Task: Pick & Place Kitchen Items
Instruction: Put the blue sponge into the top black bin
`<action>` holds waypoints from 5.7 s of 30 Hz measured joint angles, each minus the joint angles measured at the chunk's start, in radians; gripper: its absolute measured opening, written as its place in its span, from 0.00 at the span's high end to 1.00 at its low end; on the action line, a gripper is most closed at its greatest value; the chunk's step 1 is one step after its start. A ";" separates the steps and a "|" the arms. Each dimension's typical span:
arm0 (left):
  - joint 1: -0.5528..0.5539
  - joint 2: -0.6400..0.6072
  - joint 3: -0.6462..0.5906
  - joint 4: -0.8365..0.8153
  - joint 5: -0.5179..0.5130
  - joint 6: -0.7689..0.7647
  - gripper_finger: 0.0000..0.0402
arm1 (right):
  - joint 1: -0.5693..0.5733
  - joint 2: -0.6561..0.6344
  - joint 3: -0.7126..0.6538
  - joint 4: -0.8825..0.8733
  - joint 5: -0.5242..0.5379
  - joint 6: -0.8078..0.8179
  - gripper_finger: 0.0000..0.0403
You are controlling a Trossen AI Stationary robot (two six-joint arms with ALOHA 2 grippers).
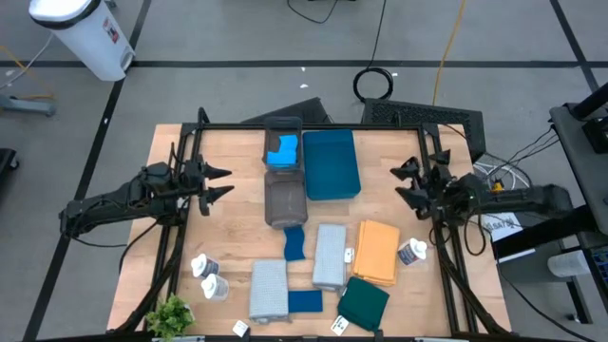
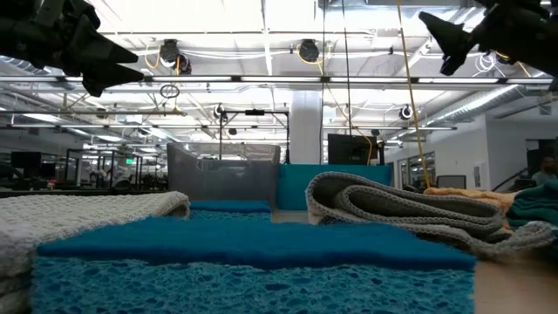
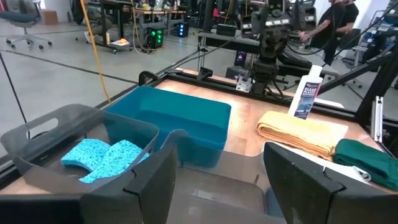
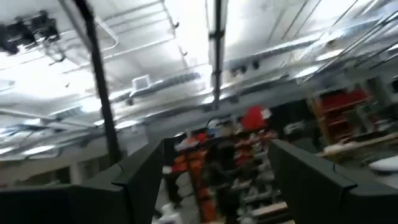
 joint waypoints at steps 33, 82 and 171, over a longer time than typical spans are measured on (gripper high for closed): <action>0.000 0.000 0.001 0.019 -0.008 -0.051 0.39 | 0.569 1.563 1.324 -1.037 -0.023 0.035 0.35; 0.000 0.000 0.001 0.022 -0.007 -0.055 0.39 | 0.505 1.595 1.323 -1.194 0.067 -0.043 0.66; 0.000 0.000 0.001 0.151 -0.047 -0.048 0.39 | 0.403 1.200 1.204 -1.088 -0.009 -0.230 1.00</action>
